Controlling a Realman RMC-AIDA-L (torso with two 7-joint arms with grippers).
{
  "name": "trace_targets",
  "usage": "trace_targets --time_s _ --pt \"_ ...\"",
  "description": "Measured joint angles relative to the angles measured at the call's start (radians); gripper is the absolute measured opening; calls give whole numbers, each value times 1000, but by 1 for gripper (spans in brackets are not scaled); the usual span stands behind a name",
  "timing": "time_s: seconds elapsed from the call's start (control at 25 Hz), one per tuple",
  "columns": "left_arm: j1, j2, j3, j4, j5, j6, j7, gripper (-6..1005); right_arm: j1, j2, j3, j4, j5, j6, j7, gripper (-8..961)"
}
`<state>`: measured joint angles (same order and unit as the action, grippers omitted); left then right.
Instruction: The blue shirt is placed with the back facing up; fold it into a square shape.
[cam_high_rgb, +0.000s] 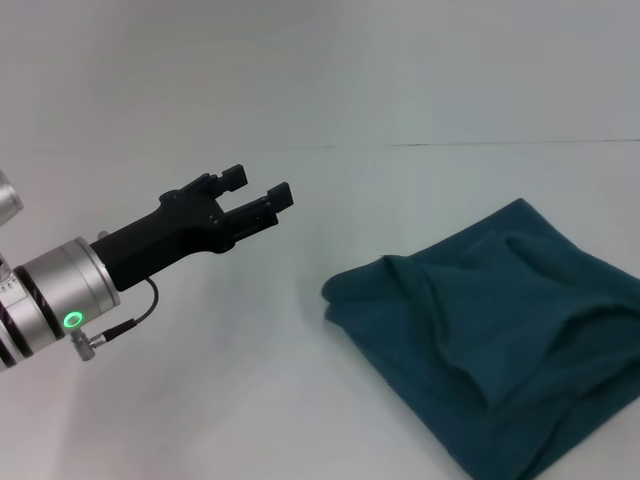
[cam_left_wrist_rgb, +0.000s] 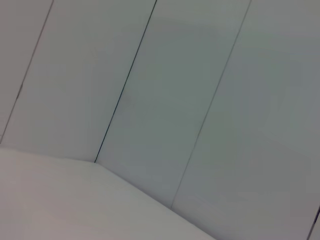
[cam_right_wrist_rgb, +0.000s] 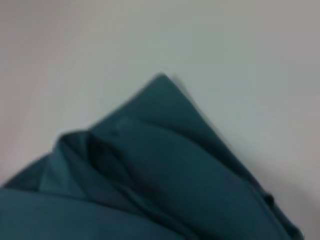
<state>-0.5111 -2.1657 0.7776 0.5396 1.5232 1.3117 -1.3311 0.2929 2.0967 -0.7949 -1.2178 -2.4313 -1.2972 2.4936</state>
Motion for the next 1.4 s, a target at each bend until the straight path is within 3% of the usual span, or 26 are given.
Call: trace_targets --time_s 0.32,0.52,0.8,1.08,1.4 --pt "-7 1 6 -1 0 -7 0 888 -2 2 1 -21 10 -62 0 45" --pt "-6 -1 6 -1 0 -6 0 888 -27 2 21 -111 83 -147 2 279" --pt "-5 0 -1 6 -9 -1 0 888 -85 -1 42 -305 240 -265 0 502" --pt "-8 -1 -3 9 -16 9 7 887 -5 -5 25 -325 267 -356 -97 644" --pt "-4 -5 -2 0 -43 9 35 887 82 -4 -121 -249 108 -279 -465 639"
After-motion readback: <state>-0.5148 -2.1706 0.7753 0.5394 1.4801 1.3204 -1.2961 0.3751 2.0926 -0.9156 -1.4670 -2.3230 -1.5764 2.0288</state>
